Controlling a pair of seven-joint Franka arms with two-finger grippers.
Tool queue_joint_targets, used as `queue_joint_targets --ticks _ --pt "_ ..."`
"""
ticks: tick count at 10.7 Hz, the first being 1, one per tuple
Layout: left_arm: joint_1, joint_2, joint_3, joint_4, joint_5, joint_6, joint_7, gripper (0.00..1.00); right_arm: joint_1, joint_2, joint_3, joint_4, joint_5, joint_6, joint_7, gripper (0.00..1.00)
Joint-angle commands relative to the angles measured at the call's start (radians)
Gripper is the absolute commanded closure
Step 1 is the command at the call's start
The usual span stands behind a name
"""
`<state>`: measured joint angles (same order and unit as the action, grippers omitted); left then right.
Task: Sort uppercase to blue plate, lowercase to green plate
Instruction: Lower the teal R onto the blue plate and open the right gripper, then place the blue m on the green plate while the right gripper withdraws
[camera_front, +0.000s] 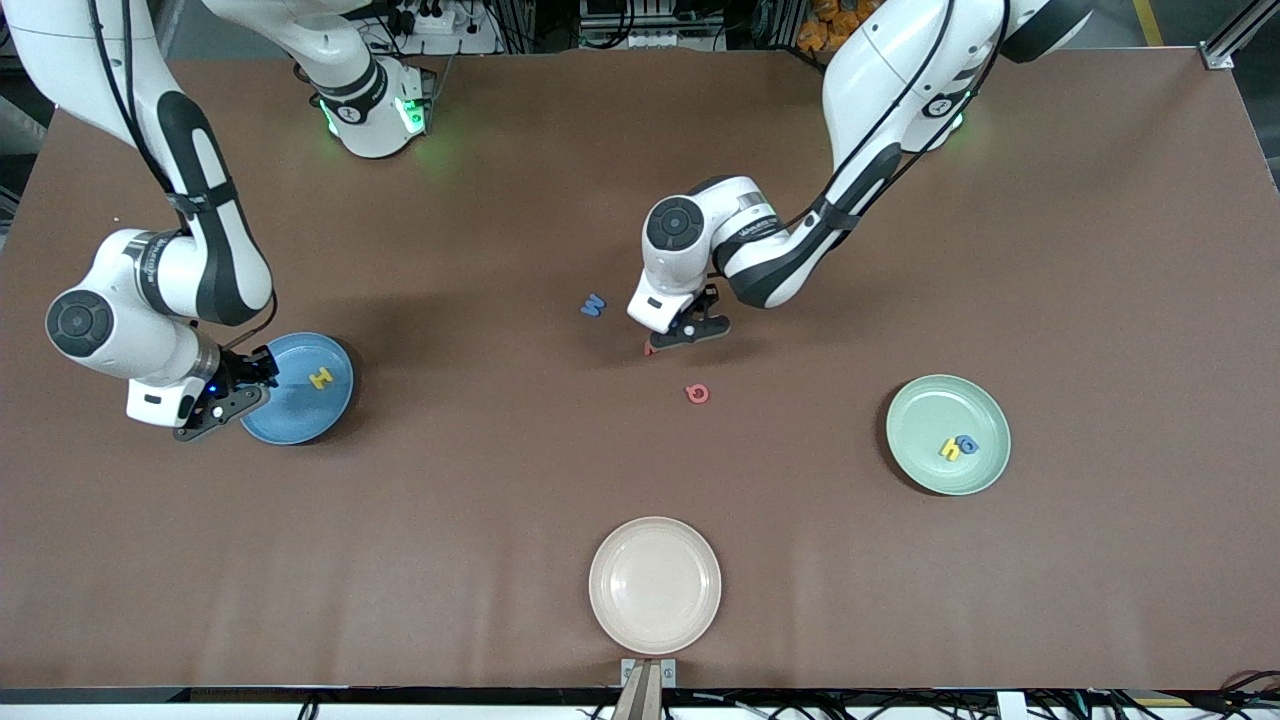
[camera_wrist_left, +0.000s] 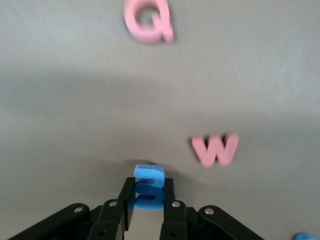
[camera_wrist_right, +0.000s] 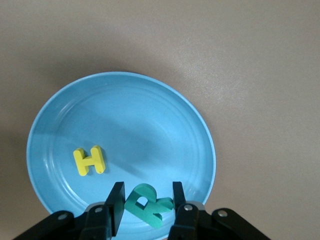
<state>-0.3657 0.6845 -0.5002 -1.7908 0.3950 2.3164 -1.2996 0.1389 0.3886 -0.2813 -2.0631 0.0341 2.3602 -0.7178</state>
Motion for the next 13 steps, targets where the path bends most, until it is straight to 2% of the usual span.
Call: queue_joint_targets --ticks 1,3,5,8,9,11,12,13 --pt "0.083 -0.121 -0.006 -0.013 0.016 -0.086 0.06 1.0 -0.021 0.006 0.005 -0.008 0.023 0.024 -0.034 0.46" --pt "0.199 -0.141 -0.011 -0.007 0.004 -0.104 0.208 1.0 -0.019 0.006 0.005 -0.005 0.023 0.022 -0.032 0.33" --pt "0.316 -0.131 -0.009 0.008 -0.013 -0.104 0.397 1.0 -0.012 -0.002 0.008 0.004 0.024 0.001 -0.014 0.32" --pt "0.527 -0.114 -0.009 0.014 -0.018 -0.103 0.754 1.0 0.014 -0.008 0.027 0.09 0.036 -0.18 0.122 0.32" --pt "0.589 -0.093 -0.009 0.028 -0.018 -0.103 0.87 1.0 0.024 -0.022 0.045 0.101 0.036 -0.209 0.182 0.32" --pt "0.637 -0.053 -0.003 0.045 -0.015 -0.095 0.988 1.0 0.027 -0.063 0.1 0.103 0.036 -0.242 0.273 0.33" --pt "0.661 -0.028 -0.003 0.059 -0.01 -0.092 1.032 0.98 0.036 -0.079 0.126 0.103 0.036 -0.251 0.343 0.33" --pt "0.663 -0.014 -0.001 0.07 -0.004 -0.086 1.057 0.77 0.053 -0.089 0.149 0.101 0.036 -0.257 0.412 0.33"
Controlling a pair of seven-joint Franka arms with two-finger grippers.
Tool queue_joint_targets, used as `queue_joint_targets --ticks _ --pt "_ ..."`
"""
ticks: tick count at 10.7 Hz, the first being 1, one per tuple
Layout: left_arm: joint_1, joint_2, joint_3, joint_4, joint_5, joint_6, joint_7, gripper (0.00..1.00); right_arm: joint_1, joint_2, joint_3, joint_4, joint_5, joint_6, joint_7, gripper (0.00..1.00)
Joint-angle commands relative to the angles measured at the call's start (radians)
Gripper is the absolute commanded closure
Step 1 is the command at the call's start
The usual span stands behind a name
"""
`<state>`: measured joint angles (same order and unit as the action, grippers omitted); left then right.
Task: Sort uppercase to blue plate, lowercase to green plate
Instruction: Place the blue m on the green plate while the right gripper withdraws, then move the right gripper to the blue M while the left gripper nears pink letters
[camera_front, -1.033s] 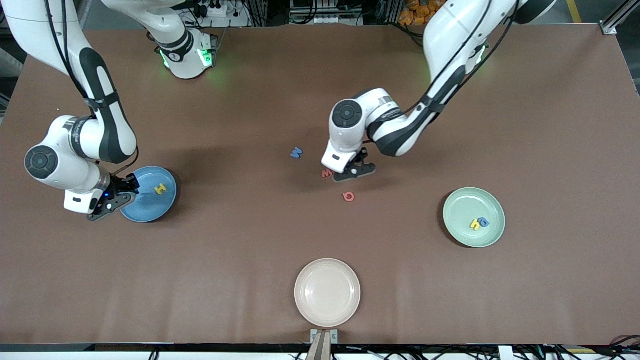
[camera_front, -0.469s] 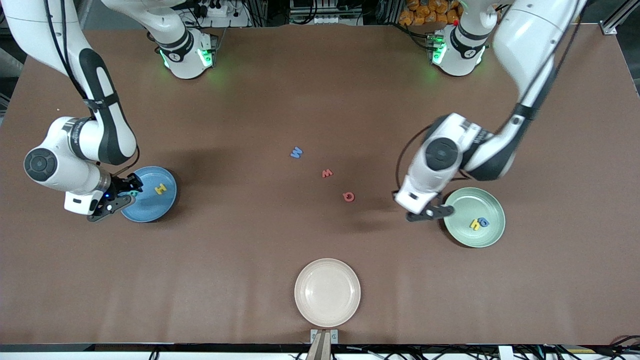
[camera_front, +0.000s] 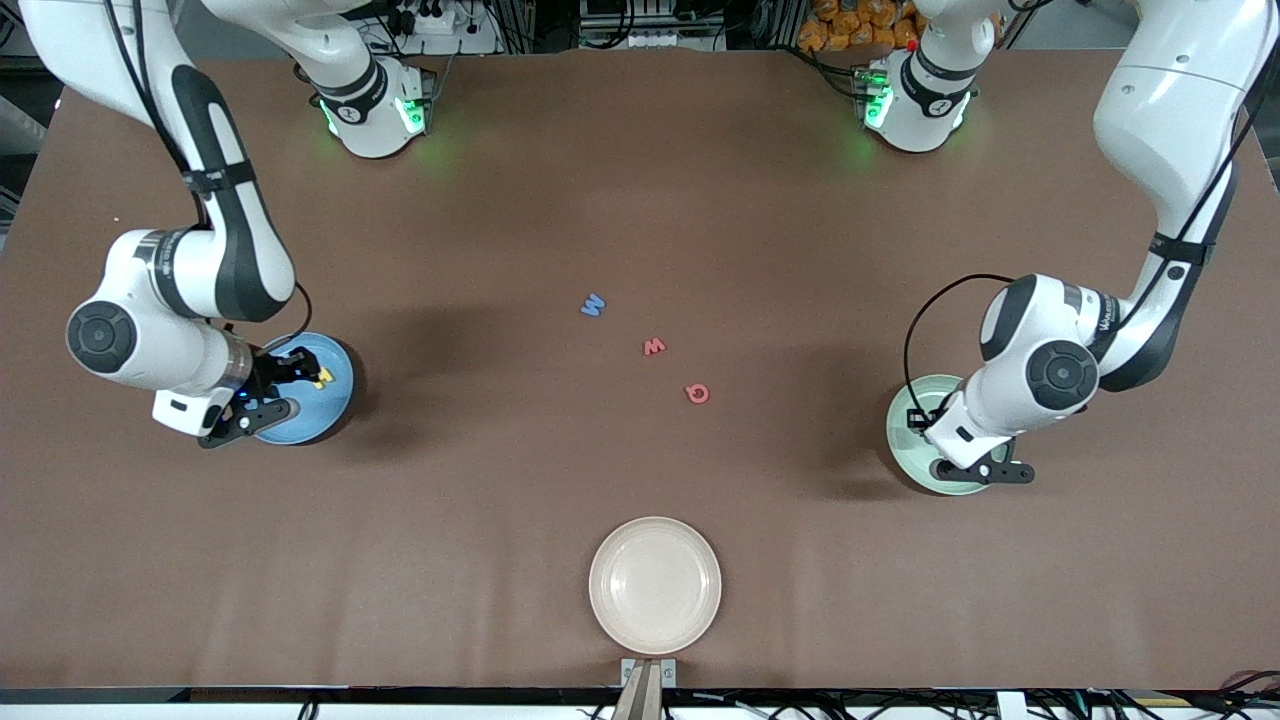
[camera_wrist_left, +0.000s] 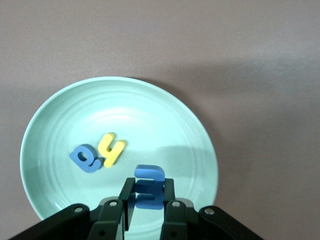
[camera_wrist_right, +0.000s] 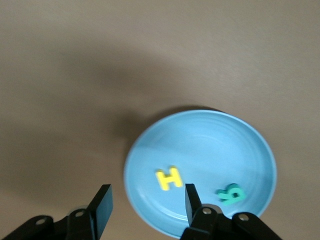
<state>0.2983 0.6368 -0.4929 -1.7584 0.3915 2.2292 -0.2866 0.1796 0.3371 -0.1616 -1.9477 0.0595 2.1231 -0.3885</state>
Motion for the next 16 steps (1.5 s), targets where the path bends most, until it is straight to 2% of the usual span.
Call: queue_joint_targets --ticks 1,2,6,8,10,11,13,14,16 --pt "0.001 0.035 -0.009 0.043 0.003 0.018 0.07 0.41 0.04 -0.049 0.037 -0.016 0.011 -0.029 0.155 0.33" --pt "-0.001 0.032 -0.009 0.045 0.001 0.018 0.098 0.01 0.069 -0.061 0.042 -0.019 0.011 -0.029 0.205 0.33" --pt "-0.073 0.011 -0.047 0.083 0.0 0.017 0.207 0.0 0.124 -0.101 0.163 -0.048 0.011 -0.031 0.498 0.27" --pt "-0.18 0.014 -0.058 0.097 0.003 0.016 0.208 0.0 0.132 -0.102 0.265 -0.069 0.011 -0.015 0.562 0.25" --pt "-0.275 0.029 -0.056 0.112 0.018 0.017 0.291 0.0 0.136 -0.104 0.362 -0.079 0.01 0.015 0.562 0.25" --pt "-0.313 0.032 -0.056 0.114 0.021 0.017 0.303 0.0 0.15 -0.104 0.399 -0.124 0.005 0.085 0.556 0.25" --pt "-0.382 0.046 -0.055 0.122 0.015 0.018 0.378 0.0 0.155 -0.098 0.471 -0.264 0.005 0.347 0.519 0.25" --pt "-0.393 0.069 -0.056 0.149 0.01 0.018 0.436 0.0 0.156 -0.087 0.488 -0.307 0.005 0.442 0.499 0.19" --pt "-0.398 0.073 -0.056 0.151 0.012 0.018 0.449 0.0 0.184 -0.082 0.502 -0.341 0.003 0.507 0.484 0.14"
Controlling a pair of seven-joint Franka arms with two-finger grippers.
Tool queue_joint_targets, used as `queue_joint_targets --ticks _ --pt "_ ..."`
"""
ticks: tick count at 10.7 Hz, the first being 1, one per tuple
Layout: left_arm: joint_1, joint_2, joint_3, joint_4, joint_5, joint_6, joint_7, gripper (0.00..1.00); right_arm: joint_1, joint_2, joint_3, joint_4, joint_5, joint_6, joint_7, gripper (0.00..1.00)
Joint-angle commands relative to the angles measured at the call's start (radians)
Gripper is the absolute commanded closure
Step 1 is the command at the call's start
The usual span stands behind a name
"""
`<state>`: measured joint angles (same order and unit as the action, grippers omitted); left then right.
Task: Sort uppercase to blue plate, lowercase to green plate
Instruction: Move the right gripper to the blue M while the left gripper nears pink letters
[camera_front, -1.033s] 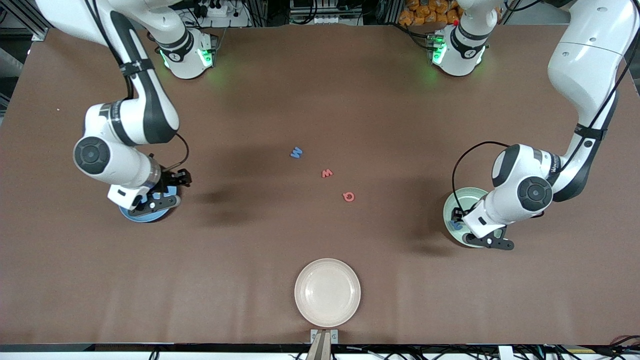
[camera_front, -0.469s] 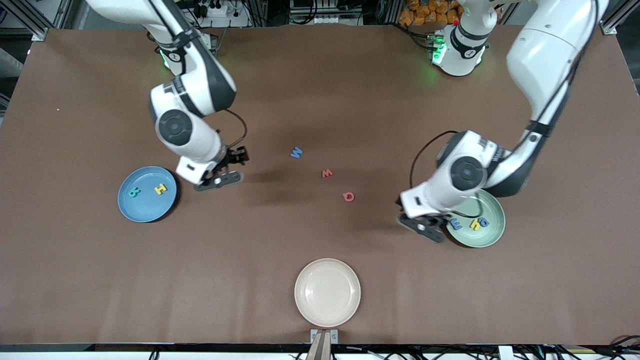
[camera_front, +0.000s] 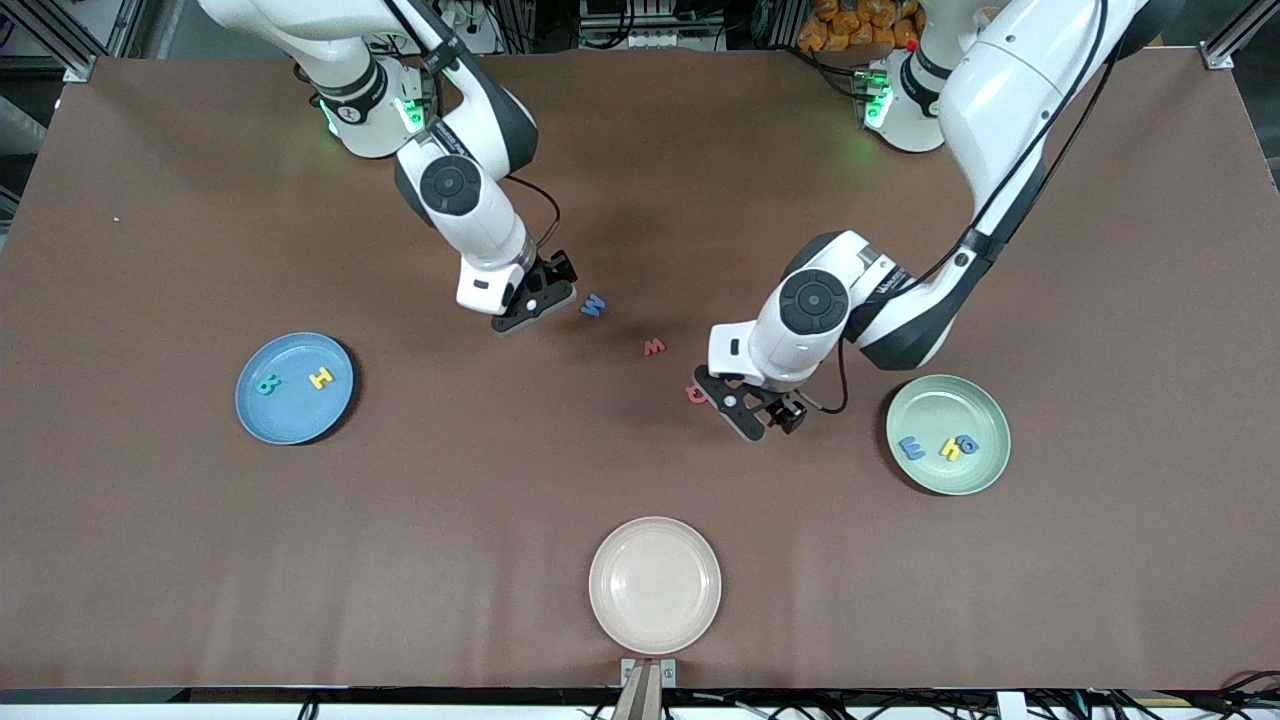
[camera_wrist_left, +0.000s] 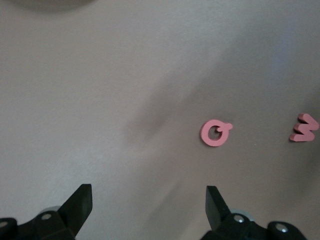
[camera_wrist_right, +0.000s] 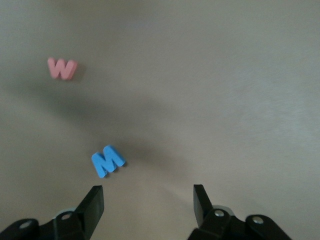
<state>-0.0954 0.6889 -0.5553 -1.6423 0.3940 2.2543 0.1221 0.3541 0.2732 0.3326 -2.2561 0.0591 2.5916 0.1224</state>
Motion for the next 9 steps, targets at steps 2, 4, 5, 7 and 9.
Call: queue_joint_targets --ticks 2,4,5,7,9 --pt "-0.003 0.02 0.006 0.035 0.009 -0.007 0.051 0.0 0.034 0.02 0.034 -0.048 0.005 0.125 -0.026 0.1" --pt "-0.004 0.021 0.006 0.035 0.008 -0.007 0.056 0.0 0.058 0.059 0.034 -0.063 -0.004 0.203 -0.027 0.1" --pt "-0.003 0.02 0.006 0.035 0.008 -0.007 0.056 0.0 0.072 0.076 0.034 -0.062 -0.019 0.219 -0.027 0.1" --pt "0.009 0.012 0.006 0.036 0.008 -0.007 0.056 0.0 0.075 0.115 0.032 -0.062 -0.067 0.284 -0.026 0.11" --pt "0.032 -0.003 0.008 0.035 0.005 -0.007 0.056 0.0 0.094 0.141 0.031 -0.059 -0.108 0.329 -0.027 0.11"
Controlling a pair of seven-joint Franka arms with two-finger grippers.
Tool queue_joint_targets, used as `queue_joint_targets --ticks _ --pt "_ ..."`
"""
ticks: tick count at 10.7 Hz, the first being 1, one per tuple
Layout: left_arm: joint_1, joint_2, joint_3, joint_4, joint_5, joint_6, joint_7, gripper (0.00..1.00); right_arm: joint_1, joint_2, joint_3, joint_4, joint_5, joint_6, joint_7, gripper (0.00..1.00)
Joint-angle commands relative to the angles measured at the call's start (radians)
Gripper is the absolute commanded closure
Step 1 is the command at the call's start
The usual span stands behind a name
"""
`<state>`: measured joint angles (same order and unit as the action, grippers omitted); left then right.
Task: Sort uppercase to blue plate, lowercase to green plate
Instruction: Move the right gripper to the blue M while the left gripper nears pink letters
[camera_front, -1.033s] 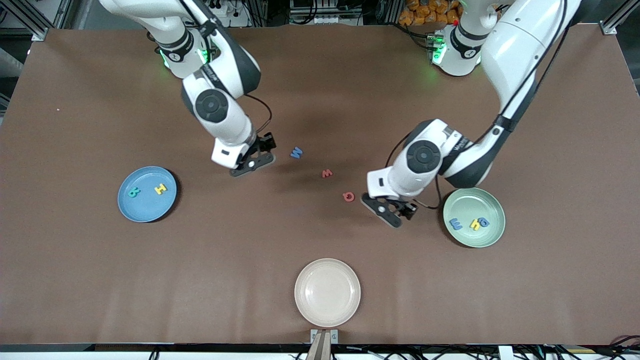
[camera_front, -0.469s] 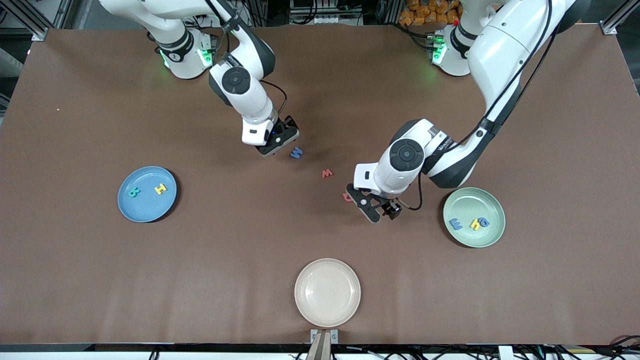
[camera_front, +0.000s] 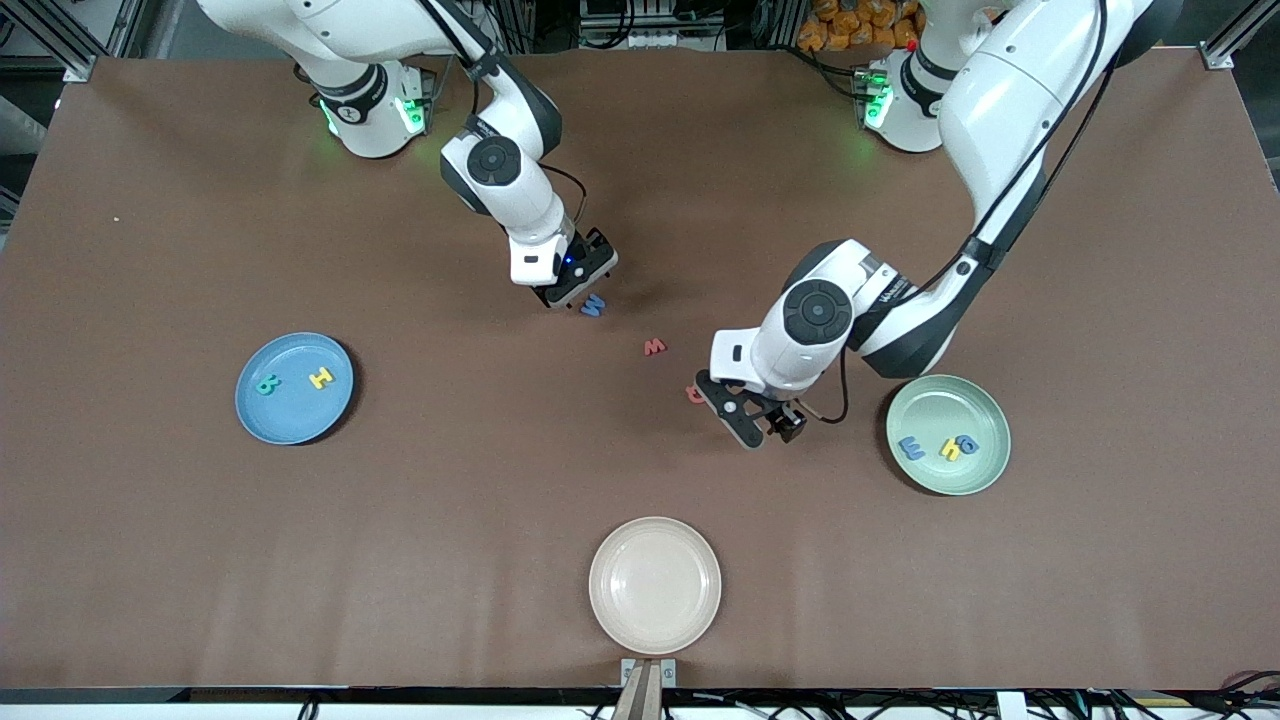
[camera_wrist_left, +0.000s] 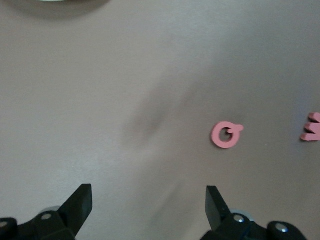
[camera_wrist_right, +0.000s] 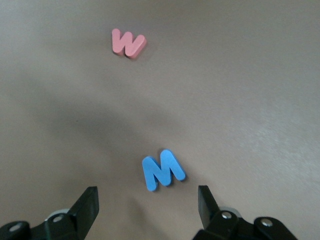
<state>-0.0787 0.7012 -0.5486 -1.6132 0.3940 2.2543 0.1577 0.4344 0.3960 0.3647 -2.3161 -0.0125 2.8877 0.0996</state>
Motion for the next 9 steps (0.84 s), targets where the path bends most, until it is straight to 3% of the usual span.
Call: queue_joint_targets --ticks 1,2,9 --pt "0.039 -0.014 -0.001 0.006 0.006 -0.007 0.022 0.0 0.007 0.02 -0.013 0.004 -0.12 0.033 -0.005 0.12" --pt "0.043 -0.016 -0.002 0.006 0.006 -0.007 0.031 0.0 0.006 0.023 -0.035 0.004 -0.168 0.035 -0.003 0.13" --pt "0.056 -0.016 0.002 0.009 0.005 -0.007 0.033 0.0 0.027 0.087 -0.064 0.023 -0.219 0.087 0.003 0.14"
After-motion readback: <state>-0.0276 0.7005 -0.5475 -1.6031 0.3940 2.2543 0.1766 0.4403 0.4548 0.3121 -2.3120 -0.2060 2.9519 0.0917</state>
